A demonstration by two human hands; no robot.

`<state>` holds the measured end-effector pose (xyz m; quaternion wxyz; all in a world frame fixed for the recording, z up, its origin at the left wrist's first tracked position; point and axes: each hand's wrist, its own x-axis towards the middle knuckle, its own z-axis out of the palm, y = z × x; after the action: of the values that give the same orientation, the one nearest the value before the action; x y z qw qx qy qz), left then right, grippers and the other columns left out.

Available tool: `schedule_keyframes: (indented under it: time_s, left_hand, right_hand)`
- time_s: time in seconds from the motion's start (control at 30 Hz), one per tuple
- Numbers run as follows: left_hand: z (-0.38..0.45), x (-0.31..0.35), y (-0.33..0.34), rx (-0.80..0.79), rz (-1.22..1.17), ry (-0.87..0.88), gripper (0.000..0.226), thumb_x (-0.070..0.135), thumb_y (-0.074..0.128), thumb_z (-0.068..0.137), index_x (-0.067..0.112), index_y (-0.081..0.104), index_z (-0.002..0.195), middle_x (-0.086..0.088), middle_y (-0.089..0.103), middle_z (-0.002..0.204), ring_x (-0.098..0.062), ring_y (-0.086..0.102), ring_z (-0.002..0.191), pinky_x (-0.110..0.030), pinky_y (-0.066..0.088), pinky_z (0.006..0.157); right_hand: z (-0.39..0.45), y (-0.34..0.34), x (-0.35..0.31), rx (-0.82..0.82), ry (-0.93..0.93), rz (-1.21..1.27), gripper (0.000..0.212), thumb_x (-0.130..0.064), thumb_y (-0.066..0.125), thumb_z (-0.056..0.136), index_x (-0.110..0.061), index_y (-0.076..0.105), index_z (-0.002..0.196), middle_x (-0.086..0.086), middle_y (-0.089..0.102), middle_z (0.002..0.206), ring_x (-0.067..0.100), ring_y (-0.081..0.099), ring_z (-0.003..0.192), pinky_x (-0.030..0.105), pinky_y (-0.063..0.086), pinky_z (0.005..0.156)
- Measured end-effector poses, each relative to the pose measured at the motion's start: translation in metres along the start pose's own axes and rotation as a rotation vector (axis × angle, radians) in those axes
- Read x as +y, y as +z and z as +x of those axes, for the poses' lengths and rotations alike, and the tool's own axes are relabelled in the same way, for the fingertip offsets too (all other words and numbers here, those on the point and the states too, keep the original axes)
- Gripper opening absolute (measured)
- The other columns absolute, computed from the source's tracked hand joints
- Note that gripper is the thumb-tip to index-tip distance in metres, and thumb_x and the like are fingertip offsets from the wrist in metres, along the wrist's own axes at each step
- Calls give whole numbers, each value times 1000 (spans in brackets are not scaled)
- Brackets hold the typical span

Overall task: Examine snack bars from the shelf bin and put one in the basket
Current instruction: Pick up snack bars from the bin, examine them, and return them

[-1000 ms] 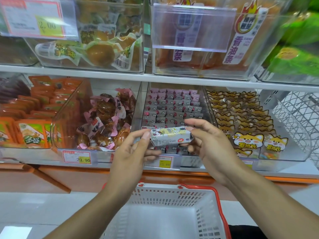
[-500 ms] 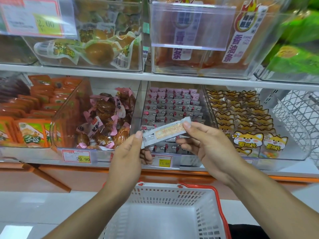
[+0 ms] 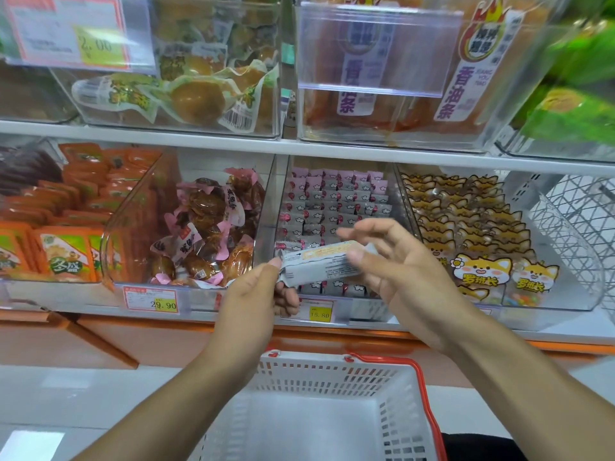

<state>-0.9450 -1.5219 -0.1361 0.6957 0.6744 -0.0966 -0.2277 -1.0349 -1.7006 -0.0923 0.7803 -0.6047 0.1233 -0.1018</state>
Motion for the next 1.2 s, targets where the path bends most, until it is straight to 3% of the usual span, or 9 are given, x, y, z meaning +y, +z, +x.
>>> schedule_keyframes:
  time_s: [0.13,0.33,0.53,0.67,0.8,0.87,0.93,1.03,1.2]
  left_hand:
    - [1,-1,1,-42,-86,-120,55,16,37,103,24,60,54,-3,60,55,-12,55,50,-26,47,56]
    - [2,-4,2,-175,-132,-170,50,19,44,103,21,63,58,-12,70,69,-19,66,60,-25,55,56]
    - [-4,-4,9,-224,280,150,22,39,58,94,29,67,76,3,73,81,-12,68,75,-23,56,70]
    - [-12,-11,10,-261,724,466,6,42,61,92,42,56,95,23,61,96,-1,58,98,-12,48,78]
    - [-10,-13,9,-264,896,604,23,47,54,95,37,56,115,25,55,115,3,47,116,-18,40,100]
    - [-7,-14,8,-260,934,623,29,43,58,95,35,56,122,21,54,125,3,43,124,-21,35,109]
    - [-6,-16,7,-259,990,626,37,41,61,94,34,54,129,19,51,137,1,35,136,-19,20,117]
    - [-7,-19,8,-275,1056,620,42,44,60,94,35,52,135,18,45,147,0,24,143,-9,-7,114]
    - [-6,-24,9,-293,1102,592,45,45,60,94,40,49,138,21,36,153,3,15,145,-13,-11,111]
  right_hand:
    - [-4,-5,-4,-180,-119,-294,52,-1,81,71,-10,65,119,5,71,123,21,68,114,29,56,94]
    - [1,-9,-9,48,-260,-371,37,-15,77,73,-18,64,108,2,76,106,19,72,97,30,61,82]
    - [15,-36,-13,479,-404,-790,37,-24,80,86,-44,53,99,-26,69,90,-4,66,81,14,53,66]
    - [22,-48,-4,460,-367,-1012,31,-36,77,88,-44,54,109,-9,64,77,12,58,66,28,43,51]
    - [25,-53,-4,363,-271,-1222,31,-42,74,88,-37,56,113,-14,55,65,2,50,58,14,30,46]
    - [26,-53,-3,294,-259,-1309,27,-41,73,89,-36,57,110,-16,59,72,7,55,66,22,37,52]
    - [27,-52,-3,223,-251,-1470,19,-39,67,93,-37,62,111,-12,69,97,18,61,95,37,49,80]
    - [31,-52,2,90,-219,-1839,28,-35,51,101,-40,64,126,-15,60,135,19,39,139,47,21,117]
    - [33,-50,-7,229,-217,-1957,40,-22,63,91,-40,66,126,-14,63,134,20,37,142,44,-5,118]
